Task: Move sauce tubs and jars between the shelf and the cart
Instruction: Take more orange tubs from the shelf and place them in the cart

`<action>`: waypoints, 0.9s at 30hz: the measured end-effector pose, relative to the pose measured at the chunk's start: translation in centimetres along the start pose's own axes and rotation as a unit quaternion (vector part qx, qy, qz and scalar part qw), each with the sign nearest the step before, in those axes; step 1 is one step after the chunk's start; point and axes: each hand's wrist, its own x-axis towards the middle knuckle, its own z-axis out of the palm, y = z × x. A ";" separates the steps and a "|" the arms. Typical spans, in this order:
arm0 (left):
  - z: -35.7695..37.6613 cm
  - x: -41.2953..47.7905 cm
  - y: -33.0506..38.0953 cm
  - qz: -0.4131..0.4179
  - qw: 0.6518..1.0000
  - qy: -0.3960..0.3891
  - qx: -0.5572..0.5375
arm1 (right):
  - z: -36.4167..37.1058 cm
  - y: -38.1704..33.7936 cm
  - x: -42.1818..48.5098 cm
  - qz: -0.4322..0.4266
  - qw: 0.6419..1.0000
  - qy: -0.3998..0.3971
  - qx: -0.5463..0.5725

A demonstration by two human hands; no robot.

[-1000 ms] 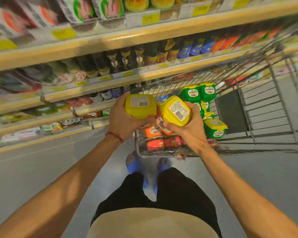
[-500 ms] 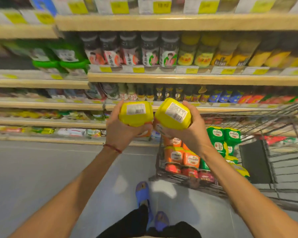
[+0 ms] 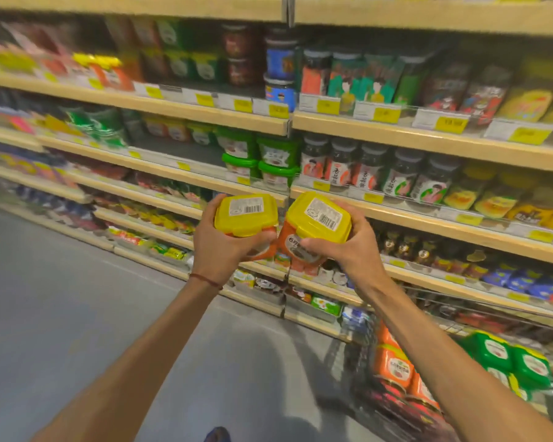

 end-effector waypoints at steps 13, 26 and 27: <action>-18.6 15.7 0.7 0.046 0.999 0.012 -0.002 | 22.7 -3.7 10.2 -0.007 0.996 -0.028 0.085; -22.7 30.7 -0.2 0.052 0.998 0.027 -0.021 | 32.6 -5.4 24.0 -0.027 0.984 -0.052 0.165; -22.7 32.1 -0.2 0.050 0.998 0.032 -0.028 | 33.1 -5.6 25.2 -0.026 0.984 -0.050 0.169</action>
